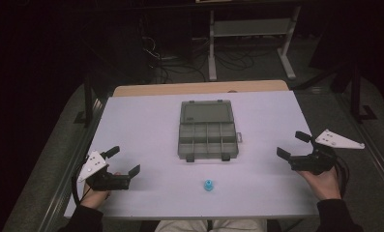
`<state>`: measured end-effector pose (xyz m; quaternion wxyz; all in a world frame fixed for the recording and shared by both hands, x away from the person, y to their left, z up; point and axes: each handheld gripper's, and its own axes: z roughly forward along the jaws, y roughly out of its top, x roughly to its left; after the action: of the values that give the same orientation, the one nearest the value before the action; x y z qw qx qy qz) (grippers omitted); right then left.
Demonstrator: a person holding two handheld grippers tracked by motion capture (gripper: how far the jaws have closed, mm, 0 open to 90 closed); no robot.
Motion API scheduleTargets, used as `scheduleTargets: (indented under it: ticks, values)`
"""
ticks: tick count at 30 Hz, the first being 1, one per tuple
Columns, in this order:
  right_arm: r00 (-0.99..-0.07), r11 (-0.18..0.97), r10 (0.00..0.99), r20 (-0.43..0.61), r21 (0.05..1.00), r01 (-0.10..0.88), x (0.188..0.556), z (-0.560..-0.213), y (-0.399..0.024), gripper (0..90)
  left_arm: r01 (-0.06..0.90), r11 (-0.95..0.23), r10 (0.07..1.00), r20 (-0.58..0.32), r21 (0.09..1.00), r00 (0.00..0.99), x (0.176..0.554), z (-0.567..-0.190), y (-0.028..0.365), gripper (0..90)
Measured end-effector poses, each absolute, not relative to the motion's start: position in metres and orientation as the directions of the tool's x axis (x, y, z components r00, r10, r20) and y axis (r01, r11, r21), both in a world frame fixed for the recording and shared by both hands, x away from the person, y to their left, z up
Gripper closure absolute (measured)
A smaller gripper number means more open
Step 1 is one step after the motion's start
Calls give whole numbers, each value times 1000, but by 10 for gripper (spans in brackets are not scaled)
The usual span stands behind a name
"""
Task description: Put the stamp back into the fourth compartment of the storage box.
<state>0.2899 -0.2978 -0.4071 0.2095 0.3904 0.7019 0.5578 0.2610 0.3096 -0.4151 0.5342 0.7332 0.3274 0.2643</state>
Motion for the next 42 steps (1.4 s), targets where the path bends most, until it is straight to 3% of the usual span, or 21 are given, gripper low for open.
scheduleTargets:
  ticks: [11,19,42]
  values:
    - [-592,50,790,159,946,321,290,-407,-302,0,203,-208,770,32,957,637,264,-416,311,0]
    - [-590,65,785,189,922,383,294,-410,-298,0,195,-214,761,39,957,647,265,-416,309,0]
    - [-667,158,728,160,907,389,300,-397,-273,0,188,-234,751,54,954,659,264,-416,308,0]
